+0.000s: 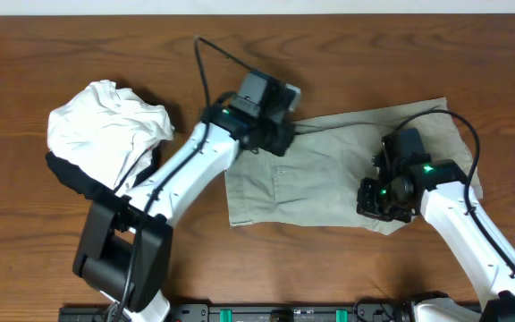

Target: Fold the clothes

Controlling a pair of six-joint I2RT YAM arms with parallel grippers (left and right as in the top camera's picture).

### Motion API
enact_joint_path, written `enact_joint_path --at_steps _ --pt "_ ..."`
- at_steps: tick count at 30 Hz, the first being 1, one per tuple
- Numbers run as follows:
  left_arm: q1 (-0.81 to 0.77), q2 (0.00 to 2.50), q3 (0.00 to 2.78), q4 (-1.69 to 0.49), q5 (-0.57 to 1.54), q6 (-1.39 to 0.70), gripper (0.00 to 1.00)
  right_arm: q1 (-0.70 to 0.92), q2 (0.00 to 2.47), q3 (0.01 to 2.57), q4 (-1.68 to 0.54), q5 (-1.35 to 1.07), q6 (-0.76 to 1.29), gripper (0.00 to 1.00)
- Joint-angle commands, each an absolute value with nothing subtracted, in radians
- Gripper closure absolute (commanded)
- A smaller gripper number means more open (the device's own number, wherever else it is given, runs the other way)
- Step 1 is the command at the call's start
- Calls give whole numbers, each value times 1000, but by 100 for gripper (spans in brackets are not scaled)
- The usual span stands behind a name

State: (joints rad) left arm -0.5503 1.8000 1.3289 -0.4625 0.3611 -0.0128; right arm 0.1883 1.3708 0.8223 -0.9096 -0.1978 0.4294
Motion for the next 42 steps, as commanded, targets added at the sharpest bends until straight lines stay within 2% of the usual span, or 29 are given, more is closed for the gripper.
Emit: enact_joint_path --at_steps 1,6,12,17,24,33,38,41,42 --pt "-610 1855 1335 -450 402 77 63 179 1400 827 -902 -54 475 96" --pt "-652 1956 1335 -408 400 139 63 179 1471 809 -841 -30 506 98" --pt "-628 2049 1335 -363 338 141 63 181 1576 808 -793 -30 556 99" --pt "-577 2053 1335 -369 240 134 63 183 1657 807 -896 -30 631 99" --pt "-472 2052 1336 -392 238 126 63 183 1679 807 -1010 -33 632 99" --pt "-417 1963 1387 -487 238 127 63 181 1629 832 -953 -265 246 99" --pt "-417 1819 1401 -582 238 77 48 181 1524 866 -923 -305 211 98" --pt "-410 1744 1401 -662 234 -12 44 181 1470 886 -909 -305 211 91" --pt "-405 1720 1401 -704 234 -64 44 181 1455 890 -907 -304 212 81"
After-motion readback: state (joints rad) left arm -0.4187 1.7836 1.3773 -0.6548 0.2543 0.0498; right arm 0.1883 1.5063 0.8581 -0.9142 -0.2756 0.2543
